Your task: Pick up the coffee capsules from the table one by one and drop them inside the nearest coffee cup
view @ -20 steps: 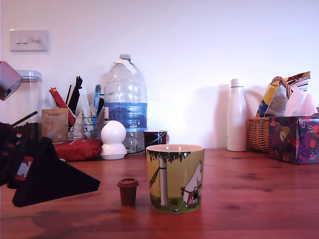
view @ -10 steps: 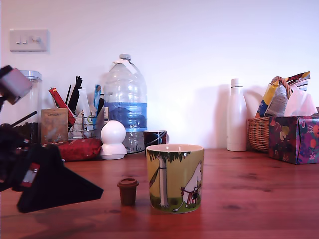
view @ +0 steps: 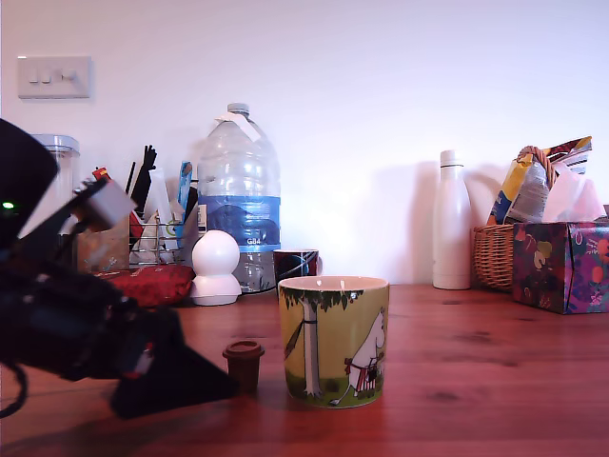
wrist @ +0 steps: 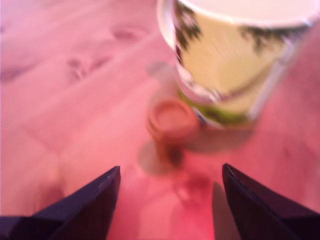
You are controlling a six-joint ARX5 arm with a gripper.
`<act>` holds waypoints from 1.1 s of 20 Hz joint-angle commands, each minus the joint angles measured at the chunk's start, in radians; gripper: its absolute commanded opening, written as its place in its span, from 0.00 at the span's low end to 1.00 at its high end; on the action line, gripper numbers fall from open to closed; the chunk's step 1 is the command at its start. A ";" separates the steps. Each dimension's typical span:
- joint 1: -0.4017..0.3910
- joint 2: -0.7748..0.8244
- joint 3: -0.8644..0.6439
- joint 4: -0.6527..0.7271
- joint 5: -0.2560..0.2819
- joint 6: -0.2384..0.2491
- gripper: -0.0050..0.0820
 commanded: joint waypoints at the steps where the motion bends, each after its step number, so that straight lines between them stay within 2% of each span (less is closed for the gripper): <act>1: -0.003 0.039 0.017 0.019 0.010 0.005 0.73; 14: -0.003 0.093 0.088 -0.006 0.014 0.005 0.69; 17: -0.004 0.093 0.090 -0.006 0.026 0.005 0.52; 20: -0.003 0.093 0.089 -0.009 0.052 0.005 0.24; 22: -0.003 0.093 0.089 -0.011 0.059 0.005 0.19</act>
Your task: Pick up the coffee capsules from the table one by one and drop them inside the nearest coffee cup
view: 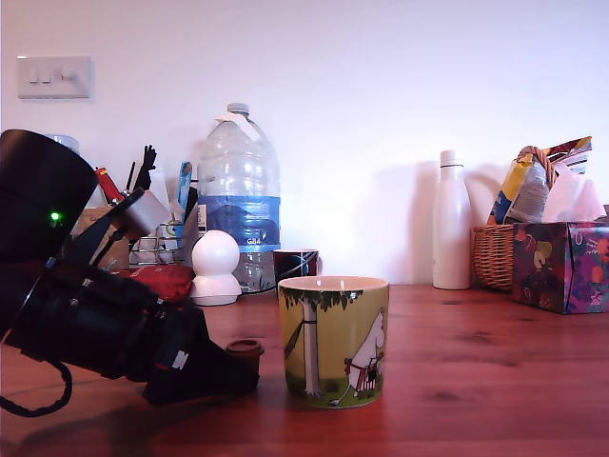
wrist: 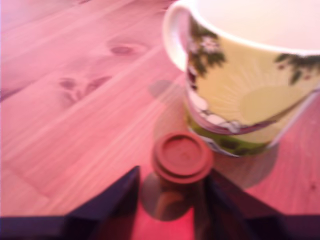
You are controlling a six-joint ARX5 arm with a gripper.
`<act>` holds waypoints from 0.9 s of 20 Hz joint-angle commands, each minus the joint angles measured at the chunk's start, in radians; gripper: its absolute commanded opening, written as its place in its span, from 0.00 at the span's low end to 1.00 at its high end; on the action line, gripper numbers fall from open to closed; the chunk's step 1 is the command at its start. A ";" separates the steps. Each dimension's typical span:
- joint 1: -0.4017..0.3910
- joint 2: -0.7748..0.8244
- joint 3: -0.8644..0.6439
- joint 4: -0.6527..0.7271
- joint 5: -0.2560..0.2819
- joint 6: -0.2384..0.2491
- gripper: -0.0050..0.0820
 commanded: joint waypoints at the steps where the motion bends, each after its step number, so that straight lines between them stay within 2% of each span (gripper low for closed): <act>1: -0.003 0.014 0.000 0.002 0.011 0.004 0.18; 7: 0.007 -0.006 0.000 -0.040 0.011 0.003 0.18; 10: 0.031 -0.099 0.000 -0.152 0.017 0.005 0.18; 12: 0.046 -0.180 0.000 -0.253 0.043 0.005 0.18; 15: 0.052 -0.319 0.000 -0.426 0.064 0.026 0.18; 18: 0.051 -0.478 0.000 -0.575 0.074 0.027 0.18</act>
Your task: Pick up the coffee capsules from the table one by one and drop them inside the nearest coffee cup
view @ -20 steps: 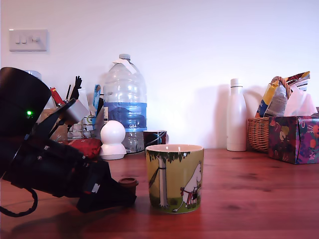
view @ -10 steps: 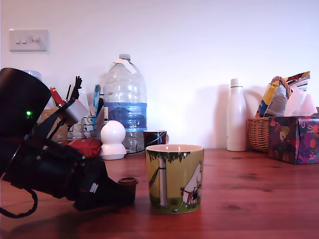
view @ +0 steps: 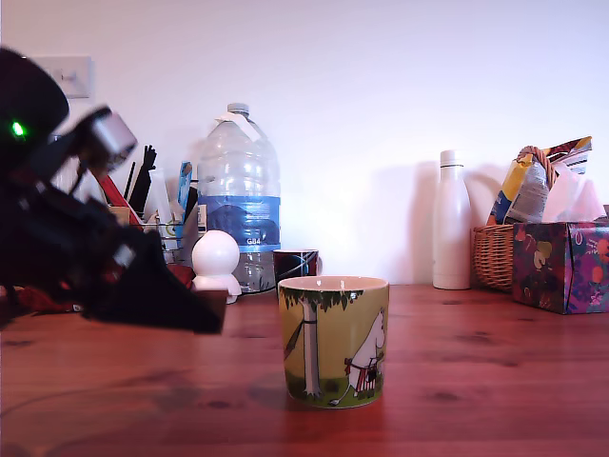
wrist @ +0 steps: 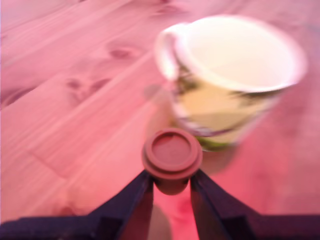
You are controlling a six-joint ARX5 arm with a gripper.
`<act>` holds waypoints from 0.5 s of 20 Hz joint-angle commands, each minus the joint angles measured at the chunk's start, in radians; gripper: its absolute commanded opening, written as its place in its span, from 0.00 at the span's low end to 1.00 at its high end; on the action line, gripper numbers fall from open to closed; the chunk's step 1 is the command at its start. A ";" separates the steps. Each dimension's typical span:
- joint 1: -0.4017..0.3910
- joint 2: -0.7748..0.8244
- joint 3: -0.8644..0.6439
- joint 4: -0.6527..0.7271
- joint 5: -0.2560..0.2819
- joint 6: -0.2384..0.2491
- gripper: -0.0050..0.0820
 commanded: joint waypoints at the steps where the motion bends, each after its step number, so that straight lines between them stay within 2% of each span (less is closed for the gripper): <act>1: -0.003 -0.094 -0.005 -0.054 0.015 0.006 0.18; 6: -0.003 -0.294 -0.005 -0.194 0.021 0.002 0.18; 10: -0.015 -0.343 -0.003 -0.218 0.021 0.001 0.18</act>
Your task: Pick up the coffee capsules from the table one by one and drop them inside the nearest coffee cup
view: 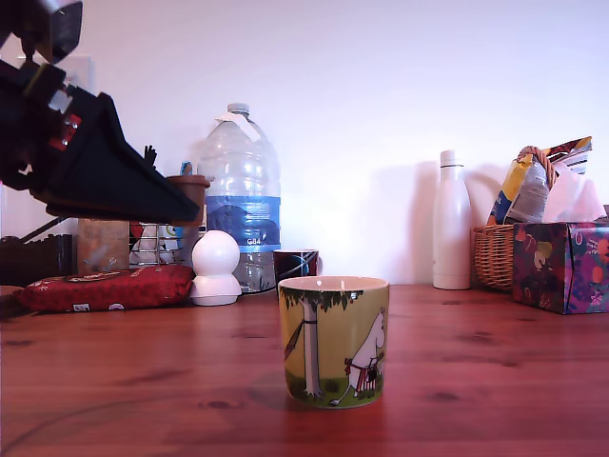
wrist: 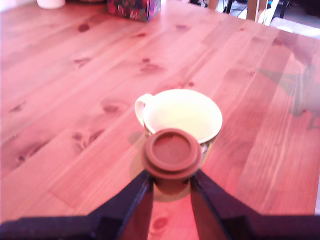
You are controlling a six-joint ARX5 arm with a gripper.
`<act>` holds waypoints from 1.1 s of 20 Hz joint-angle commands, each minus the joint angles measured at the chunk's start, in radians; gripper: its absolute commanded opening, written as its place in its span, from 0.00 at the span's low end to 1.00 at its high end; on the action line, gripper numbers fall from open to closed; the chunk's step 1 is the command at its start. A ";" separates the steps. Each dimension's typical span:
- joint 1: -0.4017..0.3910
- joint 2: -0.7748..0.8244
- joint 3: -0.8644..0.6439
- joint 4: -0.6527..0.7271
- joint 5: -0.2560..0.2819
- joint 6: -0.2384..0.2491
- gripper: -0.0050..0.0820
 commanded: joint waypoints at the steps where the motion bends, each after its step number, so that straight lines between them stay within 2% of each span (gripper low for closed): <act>1: -0.019 0.004 0.002 -0.006 0.002 0.000 0.18; 8: -0.130 0.035 0.132 -0.093 -0.011 -0.002 0.18; 14: -0.185 0.230 0.332 -0.214 -0.024 0.008 0.18; 19: -0.214 0.405 0.529 -0.419 -0.065 0.074 0.18; 22: -0.230 0.484 0.615 -0.524 -0.109 0.114 0.18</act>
